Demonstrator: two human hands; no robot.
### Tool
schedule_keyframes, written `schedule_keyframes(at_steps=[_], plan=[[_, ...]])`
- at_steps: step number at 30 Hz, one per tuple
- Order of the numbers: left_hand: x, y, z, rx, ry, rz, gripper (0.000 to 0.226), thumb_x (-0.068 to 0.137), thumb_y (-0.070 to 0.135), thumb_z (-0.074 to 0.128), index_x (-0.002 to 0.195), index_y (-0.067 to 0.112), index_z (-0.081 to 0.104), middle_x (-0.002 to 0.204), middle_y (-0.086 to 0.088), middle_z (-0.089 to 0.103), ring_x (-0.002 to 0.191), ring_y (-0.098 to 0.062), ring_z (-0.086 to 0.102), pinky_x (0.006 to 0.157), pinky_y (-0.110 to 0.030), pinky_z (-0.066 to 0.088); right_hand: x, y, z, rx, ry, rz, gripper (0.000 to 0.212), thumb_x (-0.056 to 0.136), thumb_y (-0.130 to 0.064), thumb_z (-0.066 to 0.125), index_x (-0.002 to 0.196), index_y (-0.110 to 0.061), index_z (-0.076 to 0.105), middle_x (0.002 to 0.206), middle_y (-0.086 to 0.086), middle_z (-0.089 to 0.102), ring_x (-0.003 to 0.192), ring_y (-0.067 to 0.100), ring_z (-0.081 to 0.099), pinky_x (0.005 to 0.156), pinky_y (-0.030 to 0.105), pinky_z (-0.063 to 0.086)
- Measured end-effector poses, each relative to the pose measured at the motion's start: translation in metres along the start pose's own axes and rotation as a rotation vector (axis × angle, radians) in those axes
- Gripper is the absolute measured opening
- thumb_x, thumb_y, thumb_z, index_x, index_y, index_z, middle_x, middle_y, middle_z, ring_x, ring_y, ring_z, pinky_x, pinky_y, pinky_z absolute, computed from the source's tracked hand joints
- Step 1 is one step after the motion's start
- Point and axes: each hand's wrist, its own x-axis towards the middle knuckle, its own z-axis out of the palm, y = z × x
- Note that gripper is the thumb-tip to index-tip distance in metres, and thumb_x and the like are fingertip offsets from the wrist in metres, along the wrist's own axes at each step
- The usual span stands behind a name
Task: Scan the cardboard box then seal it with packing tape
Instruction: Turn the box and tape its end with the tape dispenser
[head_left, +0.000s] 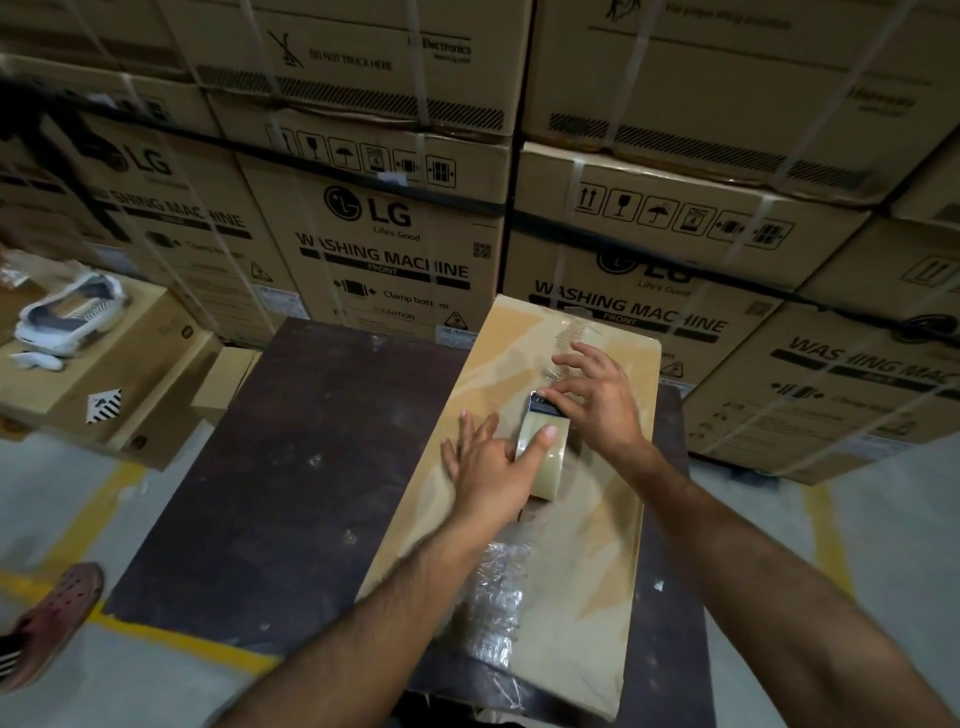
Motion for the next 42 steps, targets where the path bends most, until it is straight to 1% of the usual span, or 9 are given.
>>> schedule_keyframes(at_steps=[6, 15, 18, 20, 26, 30, 34, 40, 42], plan=[[0.007, 0.0, 0.002, -0.142, -0.009, -0.002, 0.065, 0.096, 0.06, 0.068, 0.05, 0.022, 0.042, 0.174, 0.001, 0.034, 0.166, -0.01, -0.004, 0.132, -0.042, -0.013, 0.005, 0.007, 0.002, 0.017, -0.048, 0.02, 0.03, 0.091, -0.049, 0.074, 0.085, -0.02, 0.082, 0.125, -0.002, 0.075, 0.144, 0.025, 0.051, 0.112, 0.053, 0.044], [0.01, -0.013, 0.003, -0.113, -0.083, 0.081, 0.06, 0.094, 0.048, 0.077, 0.054, 0.021, 0.041, 0.176, 0.006, 0.027, 0.165, -0.008, -0.01, 0.131, -0.043, -0.018, 0.024, 0.018, 0.001, 0.036, 0.026, 0.13, 0.031, 0.089, -0.047, 0.079, 0.082, -0.017, 0.083, 0.13, -0.002, 0.072, 0.146, 0.025, 0.046, 0.118, 0.049, 0.034], [0.011, -0.022, 0.006, -0.089, -0.111, 0.106, 0.052, 0.082, 0.06, 0.074, 0.061, 0.016, 0.055, 0.177, 0.011, 0.021, 0.159, 0.001, -0.015, 0.129, -0.041, -0.021, 0.029, 0.022, -0.001, 0.003, 0.033, 0.165, 0.027, 0.09, -0.046, 0.08, 0.084, -0.021, 0.084, 0.139, -0.004, 0.068, 0.152, 0.024, 0.039, 0.124, 0.049, 0.024], [0.012, -0.027, 0.007, -0.078, -0.111, 0.119, 0.056, 0.074, 0.063, 0.067, 0.078, 0.007, 0.071, 0.177, 0.015, 0.017, 0.156, 0.005, -0.018, 0.129, -0.039, -0.022, 0.032, 0.025, -0.003, -0.019, 0.026, 0.166, 0.025, 0.09, -0.047, 0.079, 0.085, -0.023, 0.084, 0.143, -0.004, 0.065, 0.155, 0.024, 0.035, 0.128, 0.051, 0.017], [0.013, -0.035, 0.006, -0.054, -0.105, 0.201, 0.07, 0.065, 0.074, 0.061, 0.089, 0.01, 0.076, 0.175, 0.021, 0.016, 0.16, 0.0, -0.02, 0.129, -0.037, -0.022, 0.043, 0.028, 0.0, -0.098, 0.001, 0.17, 0.032, 0.09, -0.054, 0.07, 0.086, -0.025, 0.083, 0.152, -0.002, 0.06, 0.157, 0.025, 0.031, 0.129, 0.058, 0.014], [0.013, -0.035, 0.003, -0.028, -0.108, 0.193, 0.049, 0.073, 0.057, 0.068, 0.09, 0.011, 0.076, 0.173, 0.022, 0.017, 0.161, -0.003, -0.019, 0.129, -0.037, -0.021, 0.049, 0.025, 0.001, -0.137, -0.036, 0.191, 0.036, 0.091, -0.057, 0.067, 0.087, -0.025, 0.083, 0.156, -0.001, 0.057, 0.158, 0.027, 0.03, 0.129, 0.061, 0.014], [0.006, -0.036, 0.001, -0.036, -0.106, 0.209, 0.027, 0.072, 0.048, 0.07, 0.067, 0.028, 0.053, 0.166, 0.029, 0.018, 0.158, 0.001, -0.019, 0.127, -0.034, -0.019, 0.05, 0.024, -0.001, -0.175, -0.08, 0.237, 0.043, 0.089, -0.062, 0.059, 0.091, -0.026, 0.083, 0.161, 0.0, 0.052, 0.159, 0.028, 0.027, 0.13, 0.062, 0.011], [0.0, -0.041, 0.001, -0.043, -0.097, 0.217, 0.029, 0.071, 0.056, 0.068, 0.069, 0.03, 0.058, 0.17, 0.026, 0.017, 0.158, 0.003, -0.019, 0.128, -0.034, -0.017, 0.049, 0.024, 0.004, -0.158, -0.093, 0.237, 0.042, 0.089, -0.063, 0.06, 0.093, -0.027, 0.082, 0.159, 0.0, 0.054, 0.158, 0.027, 0.029, 0.13, 0.058, 0.011], [0.0, -0.047, 0.001, -0.019, -0.072, 0.236, 0.052, 0.07, 0.069, 0.06, 0.08, 0.019, 0.071, 0.17, 0.025, 0.016, 0.159, 0.002, -0.018, 0.131, -0.039, -0.014, 0.049, 0.023, 0.004, -0.117, -0.087, 0.247, 0.035, 0.091, -0.058, 0.066, 0.095, -0.027, 0.082, 0.157, 0.0, 0.055, 0.157, 0.026, 0.029, 0.129, 0.055, 0.013]])
